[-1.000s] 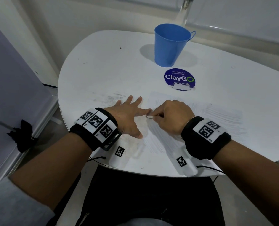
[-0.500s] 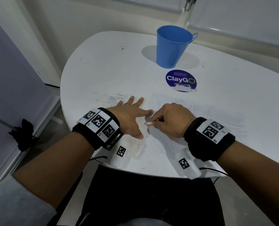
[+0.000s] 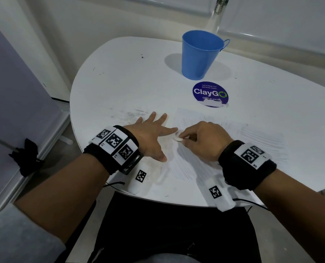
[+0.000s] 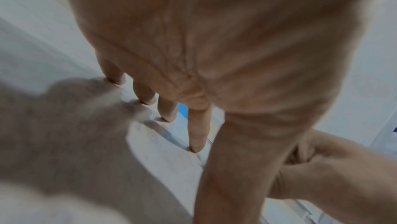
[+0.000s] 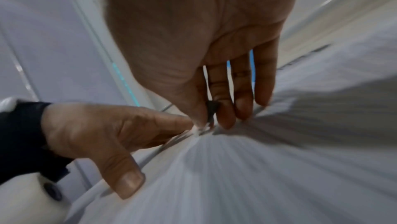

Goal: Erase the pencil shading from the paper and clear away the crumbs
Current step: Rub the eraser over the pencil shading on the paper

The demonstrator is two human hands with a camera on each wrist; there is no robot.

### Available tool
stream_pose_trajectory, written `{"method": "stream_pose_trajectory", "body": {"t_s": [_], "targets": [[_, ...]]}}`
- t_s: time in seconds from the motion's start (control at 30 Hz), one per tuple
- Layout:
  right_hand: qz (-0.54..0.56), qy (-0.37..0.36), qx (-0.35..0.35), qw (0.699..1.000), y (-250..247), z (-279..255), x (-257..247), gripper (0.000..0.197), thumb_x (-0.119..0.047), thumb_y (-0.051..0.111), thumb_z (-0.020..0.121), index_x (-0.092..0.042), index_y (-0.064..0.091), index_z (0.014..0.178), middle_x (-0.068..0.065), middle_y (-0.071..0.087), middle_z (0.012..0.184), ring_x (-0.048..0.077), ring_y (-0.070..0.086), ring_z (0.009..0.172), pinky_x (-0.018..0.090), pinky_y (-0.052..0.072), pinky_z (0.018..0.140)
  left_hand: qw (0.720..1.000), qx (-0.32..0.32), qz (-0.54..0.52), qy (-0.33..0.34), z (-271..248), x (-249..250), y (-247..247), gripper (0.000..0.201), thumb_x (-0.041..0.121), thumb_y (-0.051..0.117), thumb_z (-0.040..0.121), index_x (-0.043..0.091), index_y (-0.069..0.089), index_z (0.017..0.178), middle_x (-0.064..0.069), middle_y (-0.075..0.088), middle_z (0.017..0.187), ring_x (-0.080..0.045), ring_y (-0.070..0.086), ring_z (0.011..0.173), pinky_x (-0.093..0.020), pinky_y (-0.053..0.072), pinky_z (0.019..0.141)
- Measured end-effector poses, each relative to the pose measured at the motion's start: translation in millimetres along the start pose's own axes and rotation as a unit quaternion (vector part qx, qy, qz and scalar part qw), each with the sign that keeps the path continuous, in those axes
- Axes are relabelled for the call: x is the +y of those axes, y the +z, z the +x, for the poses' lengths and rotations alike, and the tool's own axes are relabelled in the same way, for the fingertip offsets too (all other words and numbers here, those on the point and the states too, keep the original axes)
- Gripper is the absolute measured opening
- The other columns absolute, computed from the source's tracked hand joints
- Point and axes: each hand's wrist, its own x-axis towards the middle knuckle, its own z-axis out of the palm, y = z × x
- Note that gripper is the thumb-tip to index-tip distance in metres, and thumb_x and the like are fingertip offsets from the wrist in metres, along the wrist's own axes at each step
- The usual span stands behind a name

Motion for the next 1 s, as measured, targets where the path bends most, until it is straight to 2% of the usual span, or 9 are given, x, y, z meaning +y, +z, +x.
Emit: {"method": "stream_pose_trajectory", "body": {"t_s": [0.07,0.2,0.3,0.37,0.5,0.63,0.77,0.9,1.0], "targets": [[0.004,0.022,0.019,1.0,3,-8,9,0.022,-0.033,0.06,0.094,-0.036,0.073,0.111,-0.013,0.072,0.094,0.011,0.064,0.086,0.023,0.043,0.073,1.0,0.007,0.0,0.002,0,-1,1,0.098,0.047,0.074,0.085,0.056,0.005,0.155,0.016,-0.024,0.164,-0.01,-0.031,0.148,-0.043,-0.014,0.123],[-0.008,0.02,0.025,0.999,9,-32,16,0.024,-0.034,0.059,0.095,-0.035,0.072,0.115,-0.015,0.072,0.108,0.01,0.065,0.094,0.021,0.039,0.075,1.0,0.012,-0.004,0.007,0,-4,5,0.098,0.047,0.073,0.086,0.056,0.005,0.155,0.016,-0.025,0.164,-0.011,-0.031,0.148,-0.043,-0.014,0.124],[-0.014,0.023,-0.003,1.0,8,-45,16,0.024,-0.034,0.059,0.095,-0.036,0.072,0.115,-0.013,0.073,0.1,0.01,0.065,0.089,0.022,0.041,0.074,1.0,0.009,-0.018,0.003,2,-9,7,0.1,0.05,0.075,0.083,0.061,0.004,0.152,0.019,-0.026,0.163,-0.013,-0.032,0.148,-0.048,-0.01,0.125],[-0.009,0.024,-0.026,0.999,7,-50,15,0.023,-0.035,0.06,0.094,-0.036,0.072,0.113,-0.014,0.073,0.097,0.008,0.065,0.087,0.022,0.044,0.074,1.0,-0.003,-0.006,0.012,3,-7,7,0.099,0.05,0.075,0.083,0.063,0.004,0.151,0.019,-0.027,0.162,-0.012,-0.033,0.148,-0.048,-0.011,0.125],[0.078,0.015,-0.015,0.997,9,-39,14,0.023,-0.032,0.063,0.093,-0.033,0.073,0.114,-0.012,0.072,0.096,0.006,0.064,0.085,0.019,0.045,0.076,0.999,-0.024,0.017,0.03,3,-2,5,0.1,0.047,0.075,0.083,0.063,0.003,0.15,0.018,-0.029,0.161,-0.009,-0.035,0.145,-0.046,-0.014,0.124],[0.089,0.022,0.023,0.996,10,-17,8,0.024,-0.028,0.061,0.094,-0.033,0.073,0.115,-0.009,0.073,0.101,0.009,0.065,0.089,0.022,0.048,0.081,0.999,-0.036,0.026,0.017,4,-4,5,0.105,0.049,0.076,0.08,0.067,-0.002,0.148,0.021,-0.032,0.159,-0.01,-0.038,0.144,-0.048,-0.012,0.124],[0.069,-0.034,-0.036,0.996,14,-16,-3,0.022,-0.028,0.062,0.094,-0.036,0.074,0.111,-0.014,0.074,0.105,0.009,0.066,0.096,0.03,0.051,0.091,0.999,-0.034,0.022,0.022,4,-3,4,0.107,0.047,0.078,0.078,0.063,0.001,0.151,0.018,-0.03,0.161,-0.009,-0.037,0.145,-0.047,-0.015,0.123],[0.06,0.007,0.021,0.998,8,-7,3,0.021,-0.029,0.063,0.093,-0.039,0.075,0.107,-0.014,0.075,0.1,0.009,0.066,0.087,0.022,0.048,0.078,0.999,-0.035,0.028,0.018,5,-2,3,0.107,0.05,0.077,0.079,0.064,-0.001,0.15,0.019,-0.031,0.161,-0.009,-0.037,0.145,-0.048,-0.014,0.124],[0.059,-0.026,-0.041,0.997,10,-15,1,0.018,-0.035,0.064,0.093,-0.037,0.075,0.107,-0.015,0.074,0.103,0.008,0.067,0.093,0.027,0.052,0.087,0.999,-0.032,0.024,0.019,4,0,3,0.106,0.049,0.077,0.079,0.062,0.0,0.151,0.018,-0.03,0.161,-0.009,-0.036,0.145,-0.047,-0.015,0.123]]}}
